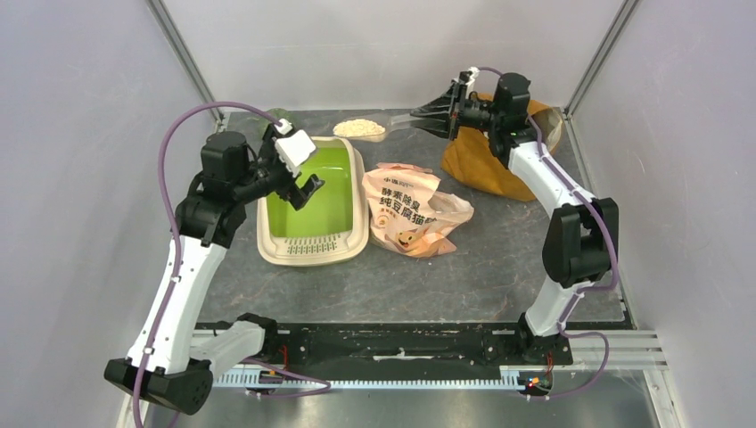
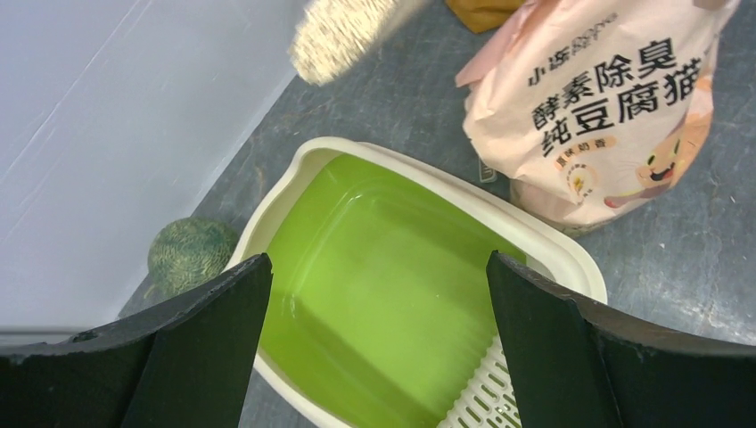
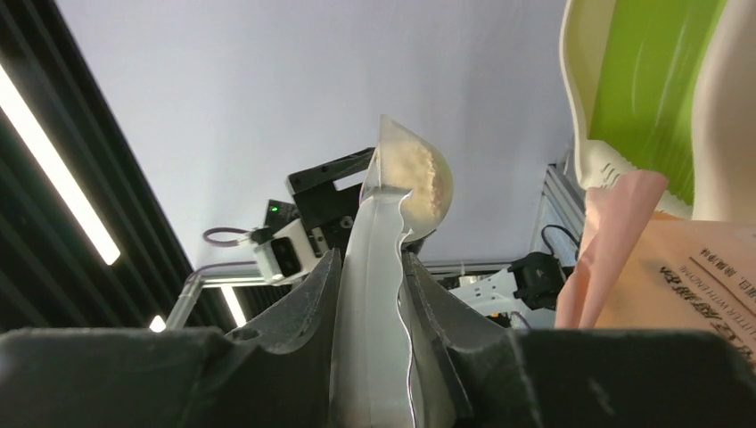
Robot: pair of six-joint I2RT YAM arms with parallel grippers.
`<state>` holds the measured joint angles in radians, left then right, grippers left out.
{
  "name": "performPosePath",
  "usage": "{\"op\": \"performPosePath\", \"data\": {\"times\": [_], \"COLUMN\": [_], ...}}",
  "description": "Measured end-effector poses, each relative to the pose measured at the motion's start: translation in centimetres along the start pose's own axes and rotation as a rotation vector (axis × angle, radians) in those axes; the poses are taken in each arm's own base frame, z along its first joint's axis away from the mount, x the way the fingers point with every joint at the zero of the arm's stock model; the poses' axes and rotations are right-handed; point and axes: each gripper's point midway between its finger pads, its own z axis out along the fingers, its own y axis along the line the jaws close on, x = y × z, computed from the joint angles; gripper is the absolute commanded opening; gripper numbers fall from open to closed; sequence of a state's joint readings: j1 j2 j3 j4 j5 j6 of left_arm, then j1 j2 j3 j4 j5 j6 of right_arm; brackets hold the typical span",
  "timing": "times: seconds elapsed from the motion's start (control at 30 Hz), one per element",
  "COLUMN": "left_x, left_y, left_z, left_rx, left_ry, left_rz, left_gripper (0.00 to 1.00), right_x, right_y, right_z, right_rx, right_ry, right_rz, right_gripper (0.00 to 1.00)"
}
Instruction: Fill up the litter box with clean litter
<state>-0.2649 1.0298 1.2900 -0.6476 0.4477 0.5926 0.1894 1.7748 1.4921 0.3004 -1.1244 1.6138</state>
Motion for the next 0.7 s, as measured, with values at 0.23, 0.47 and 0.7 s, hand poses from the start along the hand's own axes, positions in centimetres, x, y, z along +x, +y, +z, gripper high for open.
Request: {"op": "performPosePath", "data": {"times": [0.23, 0.47, 0.7], "left_x": [-0.2, -0.5, -0.6], "left_y": [1.5, 1.9, 2.2], "left_z": [-0.6, -0.9, -1.0], "left_rx": [-0.056, -0.074, -0.086], "left_ry": [-0.01, -0.021, -0.027], "left_rz": [-0.049, -0.056, -0.052], "left_gripper": [0.97, 0.97, 0.97], "right_x": [0.9, 1.8, 2.3], "right_y": [-3.3, -5.2, -8.0], "right_z": [2.7, 4.3, 5.7], "right_rx": [0.12, 0.264, 0.383], "right_ry": [0.004, 0.01, 0.03], "right_rz": [-0.066, -0.186, -0.248], "right_gripper": [0.0, 0.0, 0.0]}}
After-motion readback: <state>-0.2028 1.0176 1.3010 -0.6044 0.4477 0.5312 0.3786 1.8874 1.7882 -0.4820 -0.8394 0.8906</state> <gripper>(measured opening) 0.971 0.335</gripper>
